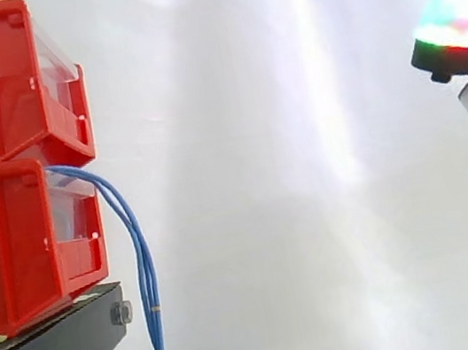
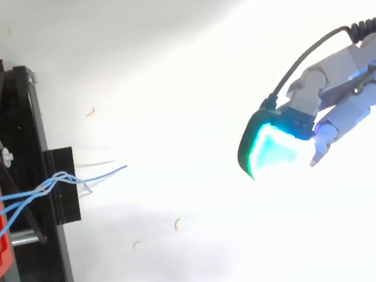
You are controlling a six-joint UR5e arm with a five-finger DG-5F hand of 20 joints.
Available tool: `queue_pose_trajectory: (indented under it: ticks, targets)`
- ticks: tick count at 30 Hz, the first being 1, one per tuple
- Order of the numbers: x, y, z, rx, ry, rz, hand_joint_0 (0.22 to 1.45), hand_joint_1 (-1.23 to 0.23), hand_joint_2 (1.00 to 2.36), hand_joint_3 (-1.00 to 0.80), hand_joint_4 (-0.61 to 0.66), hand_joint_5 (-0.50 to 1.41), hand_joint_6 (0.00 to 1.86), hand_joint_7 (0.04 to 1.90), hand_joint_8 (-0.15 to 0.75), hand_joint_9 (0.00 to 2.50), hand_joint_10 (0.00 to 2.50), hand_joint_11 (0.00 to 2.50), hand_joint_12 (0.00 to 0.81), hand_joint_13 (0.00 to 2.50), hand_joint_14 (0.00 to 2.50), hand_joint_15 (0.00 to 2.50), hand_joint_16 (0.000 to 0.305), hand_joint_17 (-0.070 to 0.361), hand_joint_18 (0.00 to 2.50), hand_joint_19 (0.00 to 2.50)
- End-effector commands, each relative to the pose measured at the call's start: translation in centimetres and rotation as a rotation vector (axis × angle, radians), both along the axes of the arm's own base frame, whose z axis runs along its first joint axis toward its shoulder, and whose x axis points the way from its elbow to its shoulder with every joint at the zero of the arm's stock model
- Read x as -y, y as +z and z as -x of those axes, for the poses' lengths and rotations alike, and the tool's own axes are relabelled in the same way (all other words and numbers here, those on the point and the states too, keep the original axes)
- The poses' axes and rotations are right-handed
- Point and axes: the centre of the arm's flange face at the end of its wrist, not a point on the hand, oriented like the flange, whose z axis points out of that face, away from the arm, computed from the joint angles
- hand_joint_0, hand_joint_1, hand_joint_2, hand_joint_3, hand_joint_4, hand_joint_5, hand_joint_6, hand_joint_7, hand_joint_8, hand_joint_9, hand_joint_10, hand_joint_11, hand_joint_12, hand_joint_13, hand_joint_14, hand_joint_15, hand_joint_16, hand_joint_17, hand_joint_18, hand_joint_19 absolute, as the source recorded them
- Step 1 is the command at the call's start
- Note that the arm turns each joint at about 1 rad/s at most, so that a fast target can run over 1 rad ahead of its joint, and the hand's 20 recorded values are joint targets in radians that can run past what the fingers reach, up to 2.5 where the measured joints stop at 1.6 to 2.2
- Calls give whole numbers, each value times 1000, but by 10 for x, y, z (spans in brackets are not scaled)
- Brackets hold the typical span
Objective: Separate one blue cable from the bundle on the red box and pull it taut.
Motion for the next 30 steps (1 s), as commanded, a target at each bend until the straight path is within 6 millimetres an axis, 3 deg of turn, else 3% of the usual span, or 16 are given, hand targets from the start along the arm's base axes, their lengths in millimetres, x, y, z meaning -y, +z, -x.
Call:
queue_pose_trajectory:
  ticks: [1, 6, 14, 30]
  targets:
    - [1, -5, 1, -5, 7, 45, 495, -556, 1000, -500, 298, -172, 502, 732, 334, 744, 5, 215, 367, 506, 3, 127, 50, 113, 348, 78]
    - [1, -33, 6, 8, 12, 78, 497, -555, 1000, -500, 306, -168, 502, 737, 338, 758, 5, 212, 368, 523, 4, 132, 50, 112, 365, 82]
    - [-1, -61, 8, 92, 6, 73, 504, -554, 1000, -500, 305, -166, 502, 742, 337, 783, 6, 229, 364, 548, 6, 154, 49, 109, 390, 99]
    - [3, -62, 8, 93, -44, 72, 521, -551, 1001, -488, 313, -162, 502, 747, 343, 828, 7, 263, 367, 595, 5, 166, 47, 106, 462, 122]
